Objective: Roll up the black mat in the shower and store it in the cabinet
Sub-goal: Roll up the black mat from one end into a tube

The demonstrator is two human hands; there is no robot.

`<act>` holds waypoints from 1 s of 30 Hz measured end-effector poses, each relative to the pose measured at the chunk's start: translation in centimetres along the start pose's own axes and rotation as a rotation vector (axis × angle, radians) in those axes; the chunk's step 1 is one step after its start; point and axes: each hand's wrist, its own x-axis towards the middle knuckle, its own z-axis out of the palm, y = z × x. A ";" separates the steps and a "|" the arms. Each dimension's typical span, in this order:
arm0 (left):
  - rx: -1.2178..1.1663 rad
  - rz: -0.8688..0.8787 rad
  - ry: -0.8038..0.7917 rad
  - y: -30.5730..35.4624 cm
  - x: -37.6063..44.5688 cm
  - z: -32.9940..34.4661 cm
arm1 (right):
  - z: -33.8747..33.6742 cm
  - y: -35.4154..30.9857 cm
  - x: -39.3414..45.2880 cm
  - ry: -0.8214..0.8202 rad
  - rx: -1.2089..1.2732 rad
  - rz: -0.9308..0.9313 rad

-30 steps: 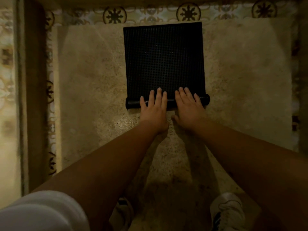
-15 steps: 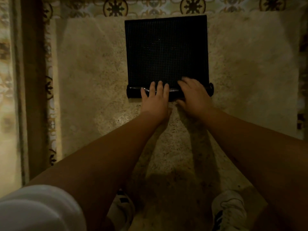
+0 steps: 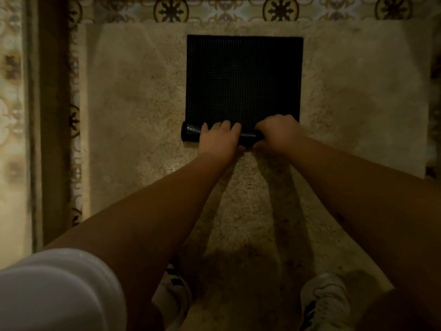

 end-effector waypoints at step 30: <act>0.161 0.017 -0.001 1.1 -3.3 3.0 | 5.7 -2.0 -4.6 0.109 -0.134 -0.124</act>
